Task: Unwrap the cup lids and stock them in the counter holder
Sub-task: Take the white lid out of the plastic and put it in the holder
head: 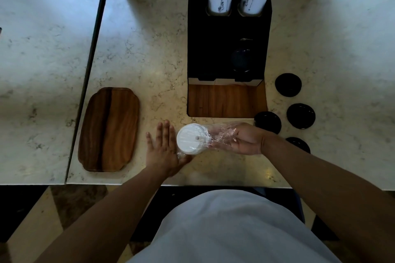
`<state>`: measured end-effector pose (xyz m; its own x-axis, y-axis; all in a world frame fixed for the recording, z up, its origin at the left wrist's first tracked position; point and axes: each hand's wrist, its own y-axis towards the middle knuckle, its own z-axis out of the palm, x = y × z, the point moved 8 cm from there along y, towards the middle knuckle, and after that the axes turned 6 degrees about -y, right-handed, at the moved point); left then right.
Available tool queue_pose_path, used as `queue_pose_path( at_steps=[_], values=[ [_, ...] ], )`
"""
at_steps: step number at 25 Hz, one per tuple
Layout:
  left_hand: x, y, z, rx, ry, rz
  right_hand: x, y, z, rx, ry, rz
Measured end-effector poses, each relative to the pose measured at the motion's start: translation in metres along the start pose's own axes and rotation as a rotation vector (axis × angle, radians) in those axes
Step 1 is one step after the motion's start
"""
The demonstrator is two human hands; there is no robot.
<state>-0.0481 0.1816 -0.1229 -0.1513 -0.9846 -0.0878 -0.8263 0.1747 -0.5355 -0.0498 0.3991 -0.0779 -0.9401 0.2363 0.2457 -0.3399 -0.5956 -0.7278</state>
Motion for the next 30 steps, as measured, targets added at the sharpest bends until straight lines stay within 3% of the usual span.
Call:
queue_pose_path(
  at_steps=[9,16,20,23,25,27,30],
  values=[
    [-0.001,-0.002,-0.003,0.020,0.020,-0.002,0.012,-0.033,-0.023,0.083,-0.055,-0.056],
    [-0.002,-0.003,-0.005,0.035,0.027,0.022,0.025,-0.050,-0.069,-0.286,-0.378,-0.157],
    [0.002,-0.006,-0.015,0.073,0.054,0.068,0.022,-0.039,-0.072,-0.373,-0.581,-0.155],
    [0.010,-0.010,-0.030,0.058,-0.063,0.058,0.024,-0.030,-0.063,-0.386,-0.663,-0.163],
    [0.016,-0.016,-0.044,-0.008,-0.169,0.036,0.027,-0.025,-0.054,-0.394,-0.781,-0.160],
    [0.018,-0.025,-0.065,-0.202,-0.204,0.079,0.031,-0.020,-0.044,-0.412,-0.905,-0.161],
    [-0.010,-0.036,-0.086,-0.442,-0.136,0.406,0.034,-0.013,-0.032,-0.423,-0.977,-0.150]
  ],
)
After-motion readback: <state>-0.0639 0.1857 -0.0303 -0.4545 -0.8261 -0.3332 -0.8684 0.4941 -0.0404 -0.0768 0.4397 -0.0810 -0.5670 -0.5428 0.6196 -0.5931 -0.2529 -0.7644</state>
